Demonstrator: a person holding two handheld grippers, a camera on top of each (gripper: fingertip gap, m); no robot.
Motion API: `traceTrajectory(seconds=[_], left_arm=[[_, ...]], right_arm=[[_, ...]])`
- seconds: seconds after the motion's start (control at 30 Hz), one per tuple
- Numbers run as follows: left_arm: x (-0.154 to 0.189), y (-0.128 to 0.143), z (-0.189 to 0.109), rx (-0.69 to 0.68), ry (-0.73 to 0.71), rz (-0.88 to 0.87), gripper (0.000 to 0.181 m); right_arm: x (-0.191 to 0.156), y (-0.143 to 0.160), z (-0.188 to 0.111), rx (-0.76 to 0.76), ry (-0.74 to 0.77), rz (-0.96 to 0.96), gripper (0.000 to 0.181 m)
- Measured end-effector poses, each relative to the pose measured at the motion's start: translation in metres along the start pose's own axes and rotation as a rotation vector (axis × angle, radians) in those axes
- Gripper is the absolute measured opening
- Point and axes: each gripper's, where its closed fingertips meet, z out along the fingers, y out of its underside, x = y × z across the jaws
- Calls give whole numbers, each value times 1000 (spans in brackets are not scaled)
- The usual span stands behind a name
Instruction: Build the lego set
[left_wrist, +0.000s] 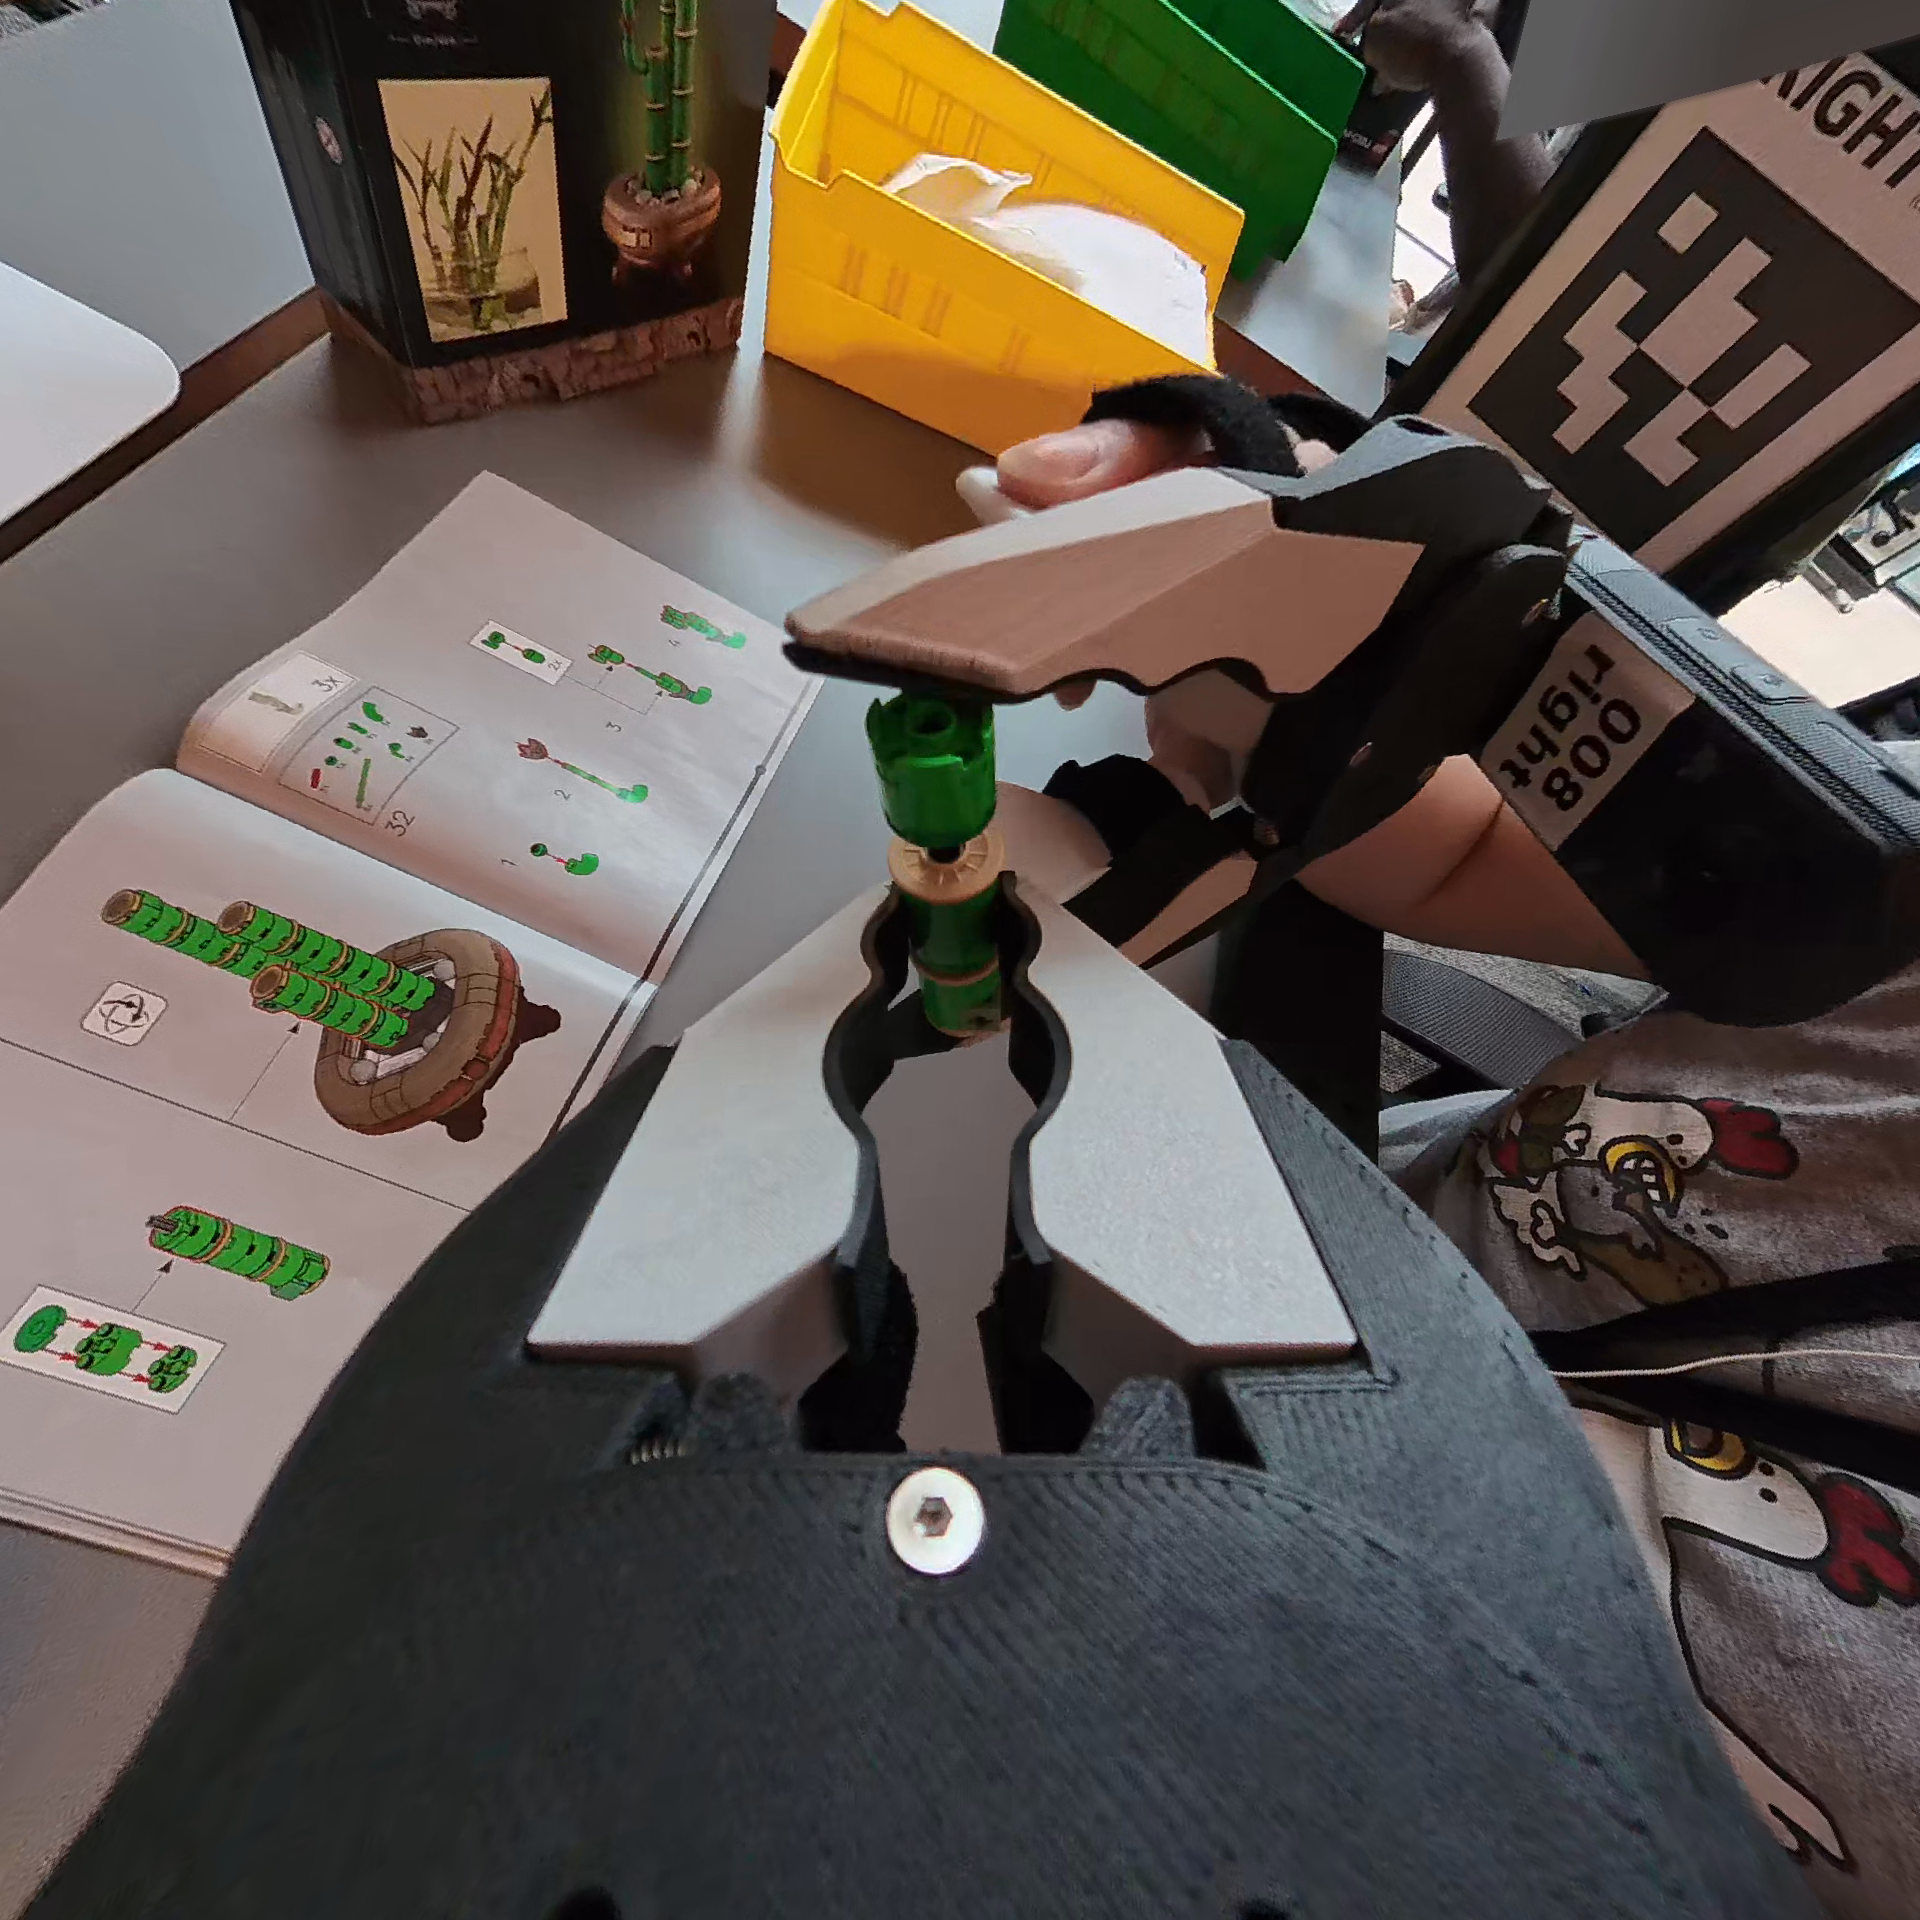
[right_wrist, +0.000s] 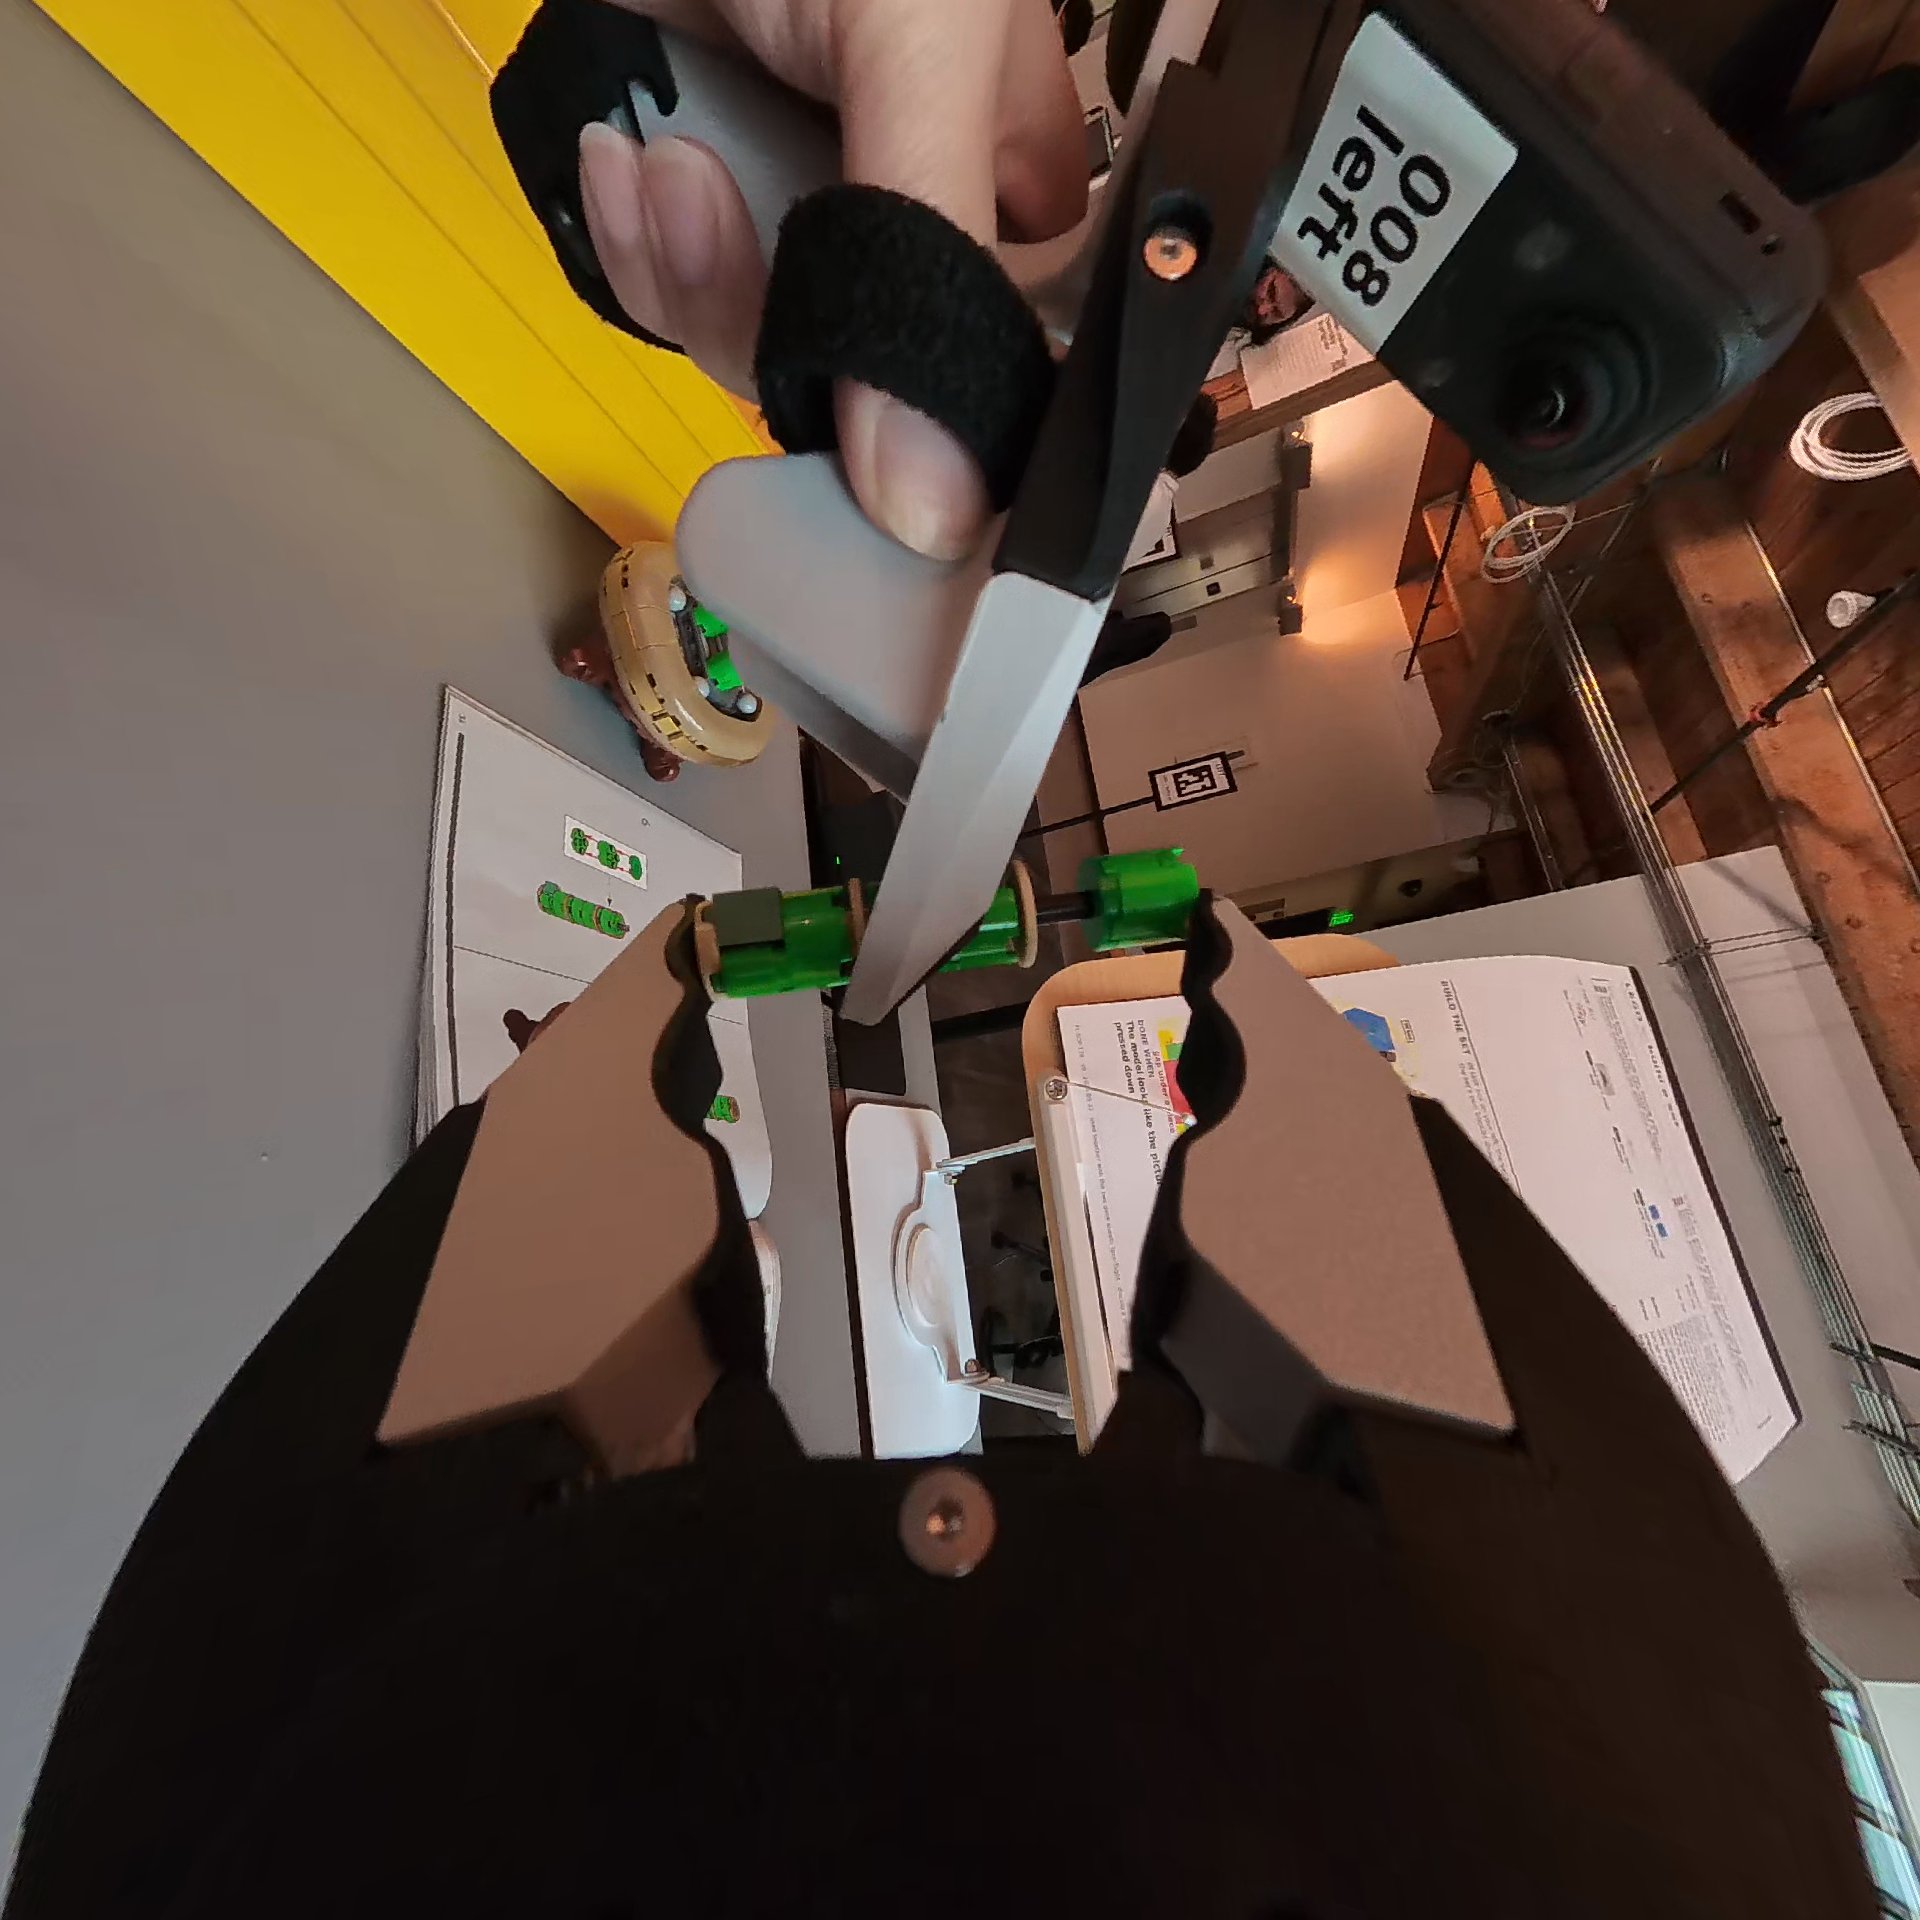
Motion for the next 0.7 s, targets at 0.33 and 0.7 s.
traceTrajectory(seconds=[0.33, 0.7], left_arm=[[0, 0, 2, -7, -12, -5, 15], [2, -5, 4, 25, 3, 22, 16]], right_arm=[[-1, 1, -1, -5, -14, 4, 89], [2, 2, -3, 5, -40, 47, 89]])
